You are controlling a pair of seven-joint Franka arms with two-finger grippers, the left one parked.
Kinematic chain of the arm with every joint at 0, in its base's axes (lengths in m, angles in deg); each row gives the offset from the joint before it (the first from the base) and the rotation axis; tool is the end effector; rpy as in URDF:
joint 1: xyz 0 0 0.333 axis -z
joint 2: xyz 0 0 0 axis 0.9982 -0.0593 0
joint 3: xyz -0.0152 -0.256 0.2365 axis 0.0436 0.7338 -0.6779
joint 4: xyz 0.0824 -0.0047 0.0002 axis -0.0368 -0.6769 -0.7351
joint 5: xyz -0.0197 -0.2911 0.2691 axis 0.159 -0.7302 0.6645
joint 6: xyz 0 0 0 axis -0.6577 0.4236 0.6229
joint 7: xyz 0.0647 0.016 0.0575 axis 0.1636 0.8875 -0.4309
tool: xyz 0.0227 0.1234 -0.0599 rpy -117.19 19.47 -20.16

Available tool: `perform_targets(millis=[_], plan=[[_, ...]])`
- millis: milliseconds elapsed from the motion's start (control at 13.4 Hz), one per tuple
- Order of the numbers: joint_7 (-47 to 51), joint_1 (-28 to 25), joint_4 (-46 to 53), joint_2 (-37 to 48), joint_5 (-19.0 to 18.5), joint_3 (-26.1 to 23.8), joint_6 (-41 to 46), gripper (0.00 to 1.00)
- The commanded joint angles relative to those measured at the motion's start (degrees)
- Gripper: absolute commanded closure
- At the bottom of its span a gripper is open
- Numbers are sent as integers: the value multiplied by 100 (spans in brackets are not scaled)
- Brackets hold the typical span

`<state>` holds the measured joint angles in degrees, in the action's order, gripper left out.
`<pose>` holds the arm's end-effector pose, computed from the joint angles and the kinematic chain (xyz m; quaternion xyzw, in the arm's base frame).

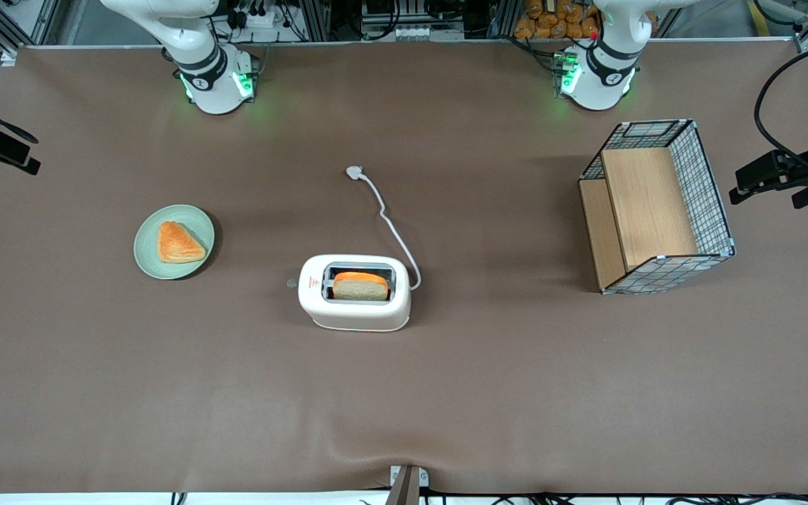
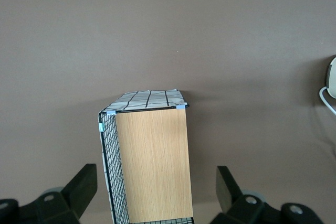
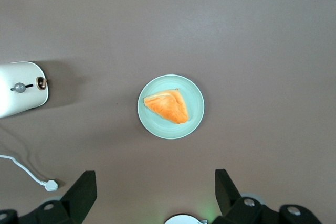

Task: Press toaster button with right arm
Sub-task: 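Move the right gripper toward the lever on the white toaster's end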

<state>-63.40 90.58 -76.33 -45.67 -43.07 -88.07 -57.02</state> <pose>0.5288 -0.0509 0.6456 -0.9952 0.0893 0.0400 0.0081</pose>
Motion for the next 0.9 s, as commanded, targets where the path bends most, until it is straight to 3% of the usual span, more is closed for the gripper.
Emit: perform_targets(millis=[0, 823], plan=[[-49, -46, 167, -85, 66, 20, 71, 0], [-470, -143, 378, -471, 75, -33, 62, 0]])
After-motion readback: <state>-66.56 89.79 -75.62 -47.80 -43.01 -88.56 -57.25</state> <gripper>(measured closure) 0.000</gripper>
